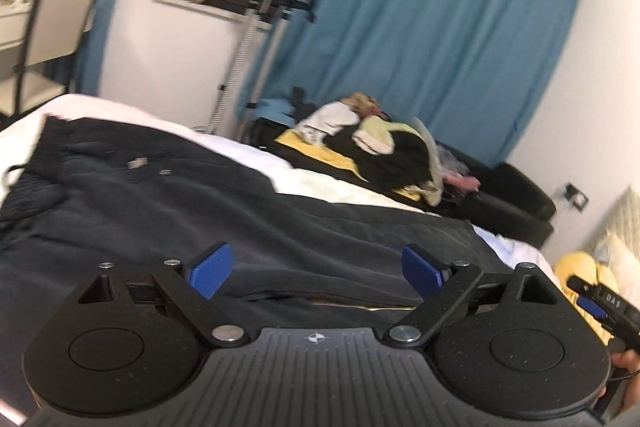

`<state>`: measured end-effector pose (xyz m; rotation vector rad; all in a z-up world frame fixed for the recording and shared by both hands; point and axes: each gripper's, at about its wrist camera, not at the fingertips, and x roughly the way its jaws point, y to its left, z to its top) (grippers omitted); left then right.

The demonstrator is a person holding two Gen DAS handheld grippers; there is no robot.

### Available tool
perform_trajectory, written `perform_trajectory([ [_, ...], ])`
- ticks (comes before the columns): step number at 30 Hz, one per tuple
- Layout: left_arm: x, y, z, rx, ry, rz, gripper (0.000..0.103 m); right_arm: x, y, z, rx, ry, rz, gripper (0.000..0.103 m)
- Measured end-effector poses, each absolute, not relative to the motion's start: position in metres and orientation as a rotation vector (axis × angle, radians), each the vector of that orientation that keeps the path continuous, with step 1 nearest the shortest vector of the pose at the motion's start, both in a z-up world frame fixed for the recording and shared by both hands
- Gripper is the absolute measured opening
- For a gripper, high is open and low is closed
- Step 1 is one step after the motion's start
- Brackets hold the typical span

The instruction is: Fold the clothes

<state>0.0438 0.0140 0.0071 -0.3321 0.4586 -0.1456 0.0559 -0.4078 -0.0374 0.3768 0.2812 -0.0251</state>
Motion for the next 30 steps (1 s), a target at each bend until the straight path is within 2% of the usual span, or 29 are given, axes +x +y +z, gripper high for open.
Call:
perform_trajectory([
  [8,0.059,-0.018,-0.059,-0.245,0.502,-0.157,0.095,0.081,-0.346,-0.077,0.301,0.431,0.128,0.073],
  [14,0.058,-0.014,-0.064,-0.256,0.493,-0.099,0.102,0.084,-0.323,-0.078,0.198,0.422,0.158,0.076],
  [18,0.055,-0.011,-0.063,-0.23,0.469,-0.012,0.103,0.101,-0.323,-0.083,0.215,0.452,0.164,0.085],
  [26,0.057,0.006,-0.073,-0.321,0.572,0.048,0.103,0.182,-0.399,-0.116,0.412,0.463,0.008,0.085],
  [30,0.065,0.005,-0.075,-0.26,0.626,0.141,0.103,0.213,-0.453,-0.142,0.575,0.465,-0.112,0.085],
])
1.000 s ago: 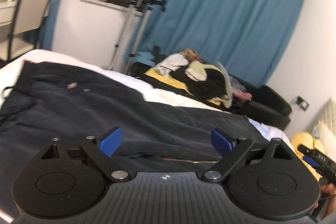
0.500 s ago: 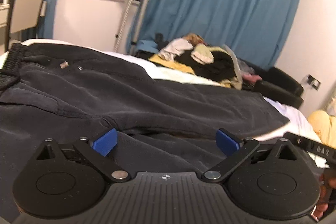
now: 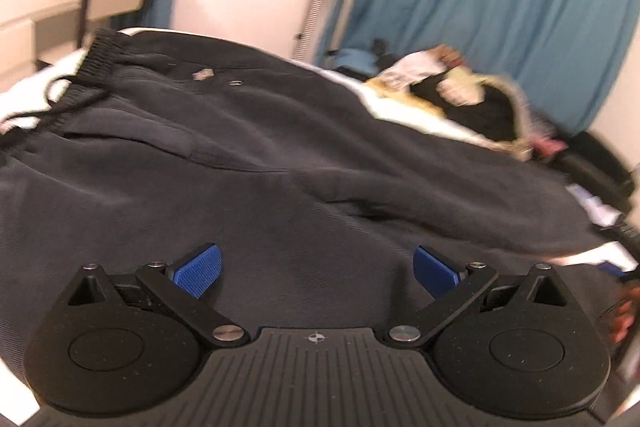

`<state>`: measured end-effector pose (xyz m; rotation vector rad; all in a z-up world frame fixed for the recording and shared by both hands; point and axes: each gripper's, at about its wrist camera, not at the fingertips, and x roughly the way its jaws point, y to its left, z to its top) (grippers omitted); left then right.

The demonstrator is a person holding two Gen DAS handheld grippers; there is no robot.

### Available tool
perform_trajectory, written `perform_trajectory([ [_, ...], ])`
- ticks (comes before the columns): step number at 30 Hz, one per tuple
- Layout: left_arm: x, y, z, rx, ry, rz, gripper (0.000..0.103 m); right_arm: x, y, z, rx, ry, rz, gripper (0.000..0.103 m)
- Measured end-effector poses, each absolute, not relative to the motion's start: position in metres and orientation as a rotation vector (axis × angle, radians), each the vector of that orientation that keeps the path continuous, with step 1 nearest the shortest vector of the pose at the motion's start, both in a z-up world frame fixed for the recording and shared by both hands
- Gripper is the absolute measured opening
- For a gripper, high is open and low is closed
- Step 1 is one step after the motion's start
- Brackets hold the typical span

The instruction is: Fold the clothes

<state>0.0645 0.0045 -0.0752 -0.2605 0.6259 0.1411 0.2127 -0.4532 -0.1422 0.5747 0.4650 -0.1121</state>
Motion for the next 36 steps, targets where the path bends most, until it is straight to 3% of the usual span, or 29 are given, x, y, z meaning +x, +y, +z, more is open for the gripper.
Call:
perform_trajectory([
  [9,0.086,0.004,-0.087,-0.313,0.674,0.094,0.103,0.277,-0.527,-0.184,0.779,0.385,-0.179,0.082],
  [11,0.092,0.004,-0.089,-0.336,0.669,0.085,0.103,0.294,-0.534,-0.185,0.746,0.367,-0.185,0.076],
  [14,0.101,0.003,-0.093,-0.334,0.68,0.085,0.103,0.314,-0.546,-0.183,0.74,0.377,-0.239,0.047],
  [16,0.106,0.002,-0.099,-0.331,0.698,0.087,0.103,0.319,-0.554,-0.18,0.758,0.372,-0.276,0.014],
  [18,0.107,0.004,-0.102,-0.343,0.708,0.087,0.103,0.319,-0.56,-0.173,0.776,0.36,-0.267,0.008],
  [27,0.092,0.01,-0.091,-0.41,0.674,0.047,0.103,0.261,-0.553,-0.122,0.706,0.203,-0.337,0.005],
  [36,0.085,0.006,-0.084,-0.368,0.637,0.048,0.103,0.221,-0.561,-0.193,0.712,0.361,-0.462,0.006],
])
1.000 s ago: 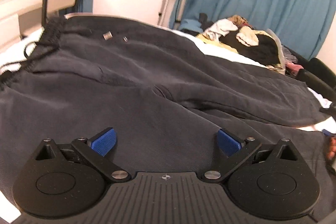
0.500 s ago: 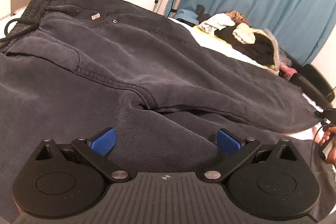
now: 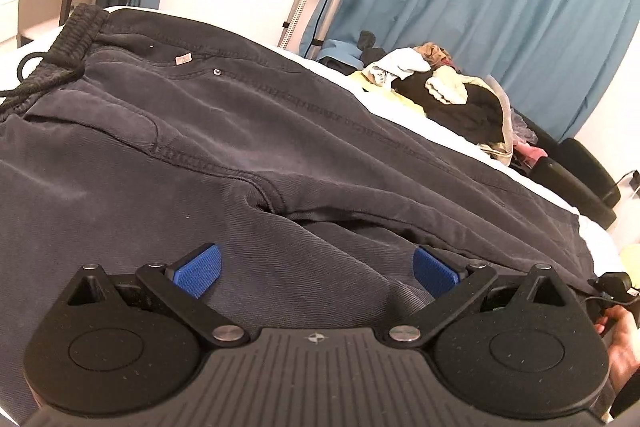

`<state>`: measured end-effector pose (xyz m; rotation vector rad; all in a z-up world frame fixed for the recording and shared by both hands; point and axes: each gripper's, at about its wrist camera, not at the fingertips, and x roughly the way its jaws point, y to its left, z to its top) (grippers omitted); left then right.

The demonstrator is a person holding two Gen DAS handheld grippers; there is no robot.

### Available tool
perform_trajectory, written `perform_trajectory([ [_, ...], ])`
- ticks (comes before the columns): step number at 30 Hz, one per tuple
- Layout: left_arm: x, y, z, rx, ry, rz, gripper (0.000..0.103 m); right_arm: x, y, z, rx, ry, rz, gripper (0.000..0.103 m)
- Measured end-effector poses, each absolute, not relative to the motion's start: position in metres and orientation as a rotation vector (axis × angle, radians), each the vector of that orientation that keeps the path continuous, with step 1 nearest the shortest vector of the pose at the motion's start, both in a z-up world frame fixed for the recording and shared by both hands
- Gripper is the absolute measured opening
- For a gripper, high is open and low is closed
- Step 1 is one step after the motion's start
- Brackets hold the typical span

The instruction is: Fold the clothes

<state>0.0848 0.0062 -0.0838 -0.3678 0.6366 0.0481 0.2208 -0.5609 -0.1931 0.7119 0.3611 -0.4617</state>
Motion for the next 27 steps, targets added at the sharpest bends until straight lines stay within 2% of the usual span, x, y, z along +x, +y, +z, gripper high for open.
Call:
perform_trajectory([
  [3,0.089,0.001,-0.083,-0.345,0.638,0.043,0.103,0.221,-0.555,-0.193,0.661,0.385,-0.472,0.01],
  [6,0.089,-0.003,-0.081,-0.324,0.633,0.036,0.103,0.212,-0.541,-0.184,0.594,0.411,-0.462,0.02],
  [19,0.055,-0.009,-0.064,-0.272,0.576,0.001,0.103,0.12,-0.467,-0.113,0.372,0.454,-0.241,0.021],
  [20,0.051,-0.009,-0.062,-0.267,0.568,0.0,0.103,0.113,-0.463,-0.108,0.364,0.448,-0.219,0.023],
  [22,0.046,-0.011,-0.058,-0.249,0.556,0.008,0.103,0.102,-0.456,-0.1,0.368,0.438,-0.173,0.034],
  [27,0.041,-0.029,-0.057,-0.034,0.511,0.102,0.103,0.081,-0.447,-0.087,0.354,0.453,-0.122,0.035],
])
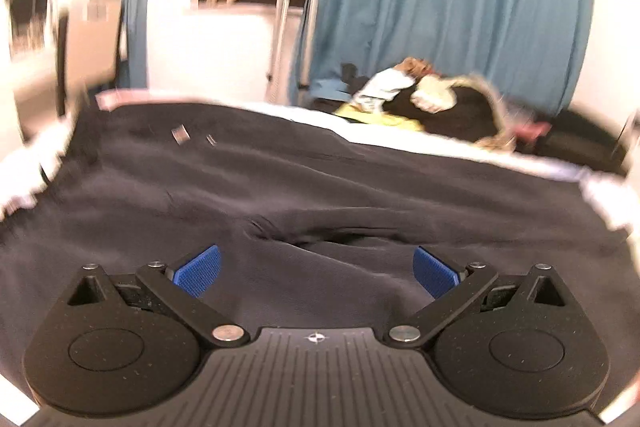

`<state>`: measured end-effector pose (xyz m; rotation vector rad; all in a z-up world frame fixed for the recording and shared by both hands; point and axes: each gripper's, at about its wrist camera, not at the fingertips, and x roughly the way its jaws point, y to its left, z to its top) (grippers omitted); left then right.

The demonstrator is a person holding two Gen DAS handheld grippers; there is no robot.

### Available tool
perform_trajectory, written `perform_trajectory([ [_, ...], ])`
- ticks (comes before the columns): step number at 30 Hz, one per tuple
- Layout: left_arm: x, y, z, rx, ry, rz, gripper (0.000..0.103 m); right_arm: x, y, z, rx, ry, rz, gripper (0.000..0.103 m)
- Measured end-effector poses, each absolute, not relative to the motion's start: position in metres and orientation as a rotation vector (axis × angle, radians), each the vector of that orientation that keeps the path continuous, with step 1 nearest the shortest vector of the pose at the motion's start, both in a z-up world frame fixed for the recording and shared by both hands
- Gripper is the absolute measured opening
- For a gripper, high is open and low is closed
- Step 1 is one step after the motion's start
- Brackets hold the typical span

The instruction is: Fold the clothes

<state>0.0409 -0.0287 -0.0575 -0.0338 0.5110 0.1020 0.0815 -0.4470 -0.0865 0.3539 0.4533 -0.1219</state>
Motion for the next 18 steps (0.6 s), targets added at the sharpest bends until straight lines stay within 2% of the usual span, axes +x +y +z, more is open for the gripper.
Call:
perform_trajectory([
  [8,0.058,-0.011,-0.015,-0.05,0.581,-0.143,0.103,0.092,-0.443,-0.062,0.348,0.491,-0.152,0.037],
  [11,0.082,0.019,-0.009,-0.028,0.508,-0.273,0.103,0.113,-0.428,-0.063,0.259,0.499,-0.137,0.039],
  [14,0.116,0.052,-0.032,0.019,0.39,-0.301,0.103,0.148,-0.417,-0.066,0.241,0.514,-0.133,0.039],
  [18,0.167,0.094,-0.073,-0.09,0.391,-0.257,0.103,0.21,-0.402,-0.078,0.176,0.52,-0.142,0.04],
])
